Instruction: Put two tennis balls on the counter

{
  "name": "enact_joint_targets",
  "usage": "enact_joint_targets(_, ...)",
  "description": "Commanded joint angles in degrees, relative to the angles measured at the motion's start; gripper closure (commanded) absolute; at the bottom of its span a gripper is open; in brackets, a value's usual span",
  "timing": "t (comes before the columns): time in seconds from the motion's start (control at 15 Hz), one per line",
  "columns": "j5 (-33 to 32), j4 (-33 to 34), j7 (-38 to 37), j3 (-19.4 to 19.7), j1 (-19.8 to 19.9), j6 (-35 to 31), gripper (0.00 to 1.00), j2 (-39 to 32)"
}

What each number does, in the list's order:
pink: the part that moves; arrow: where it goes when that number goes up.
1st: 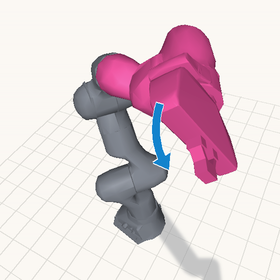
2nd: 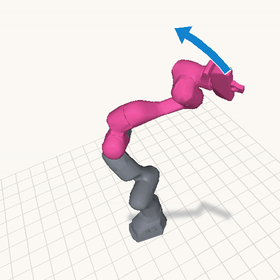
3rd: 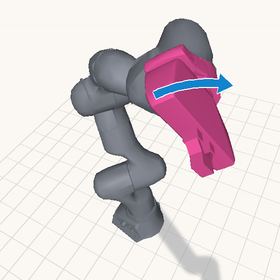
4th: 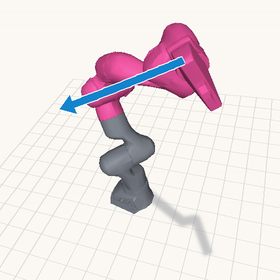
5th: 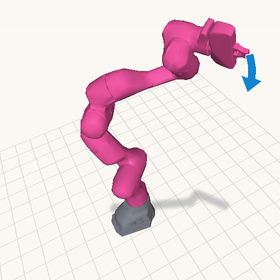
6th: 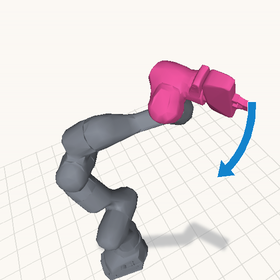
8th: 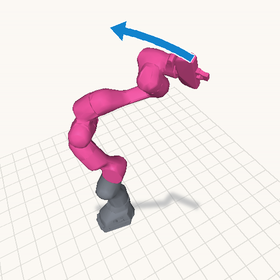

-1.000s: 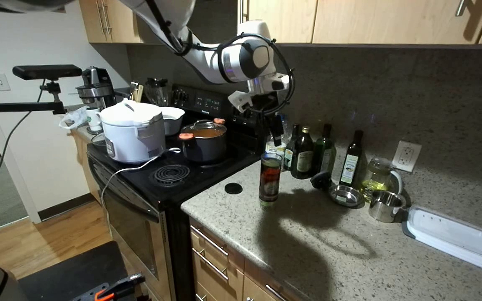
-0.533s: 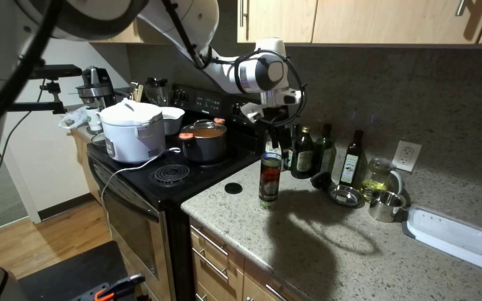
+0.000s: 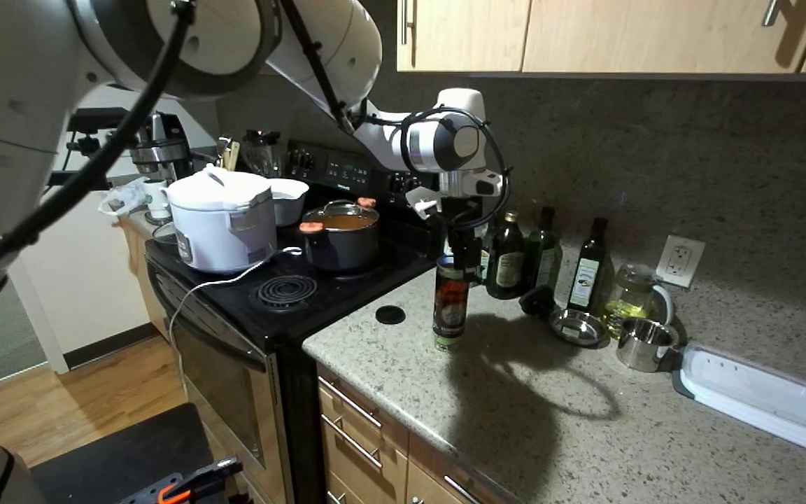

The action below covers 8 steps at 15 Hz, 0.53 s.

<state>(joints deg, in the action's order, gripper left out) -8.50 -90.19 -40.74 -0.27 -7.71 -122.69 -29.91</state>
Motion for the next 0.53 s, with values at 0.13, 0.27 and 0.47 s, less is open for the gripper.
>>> enact_joint_targets(0.13,2.7,1.6,1.0,0.5,-1.4,1.6,0.8,-0.5)
enact_joint_targets(0.27,3.0,1.6,1.3,0.5,-1.5,1.6,0.95,-0.3)
enact_joint_targets(0.47,4.5,1.3,2.1,0.1,-1.0,1.5,1.0,-0.6)
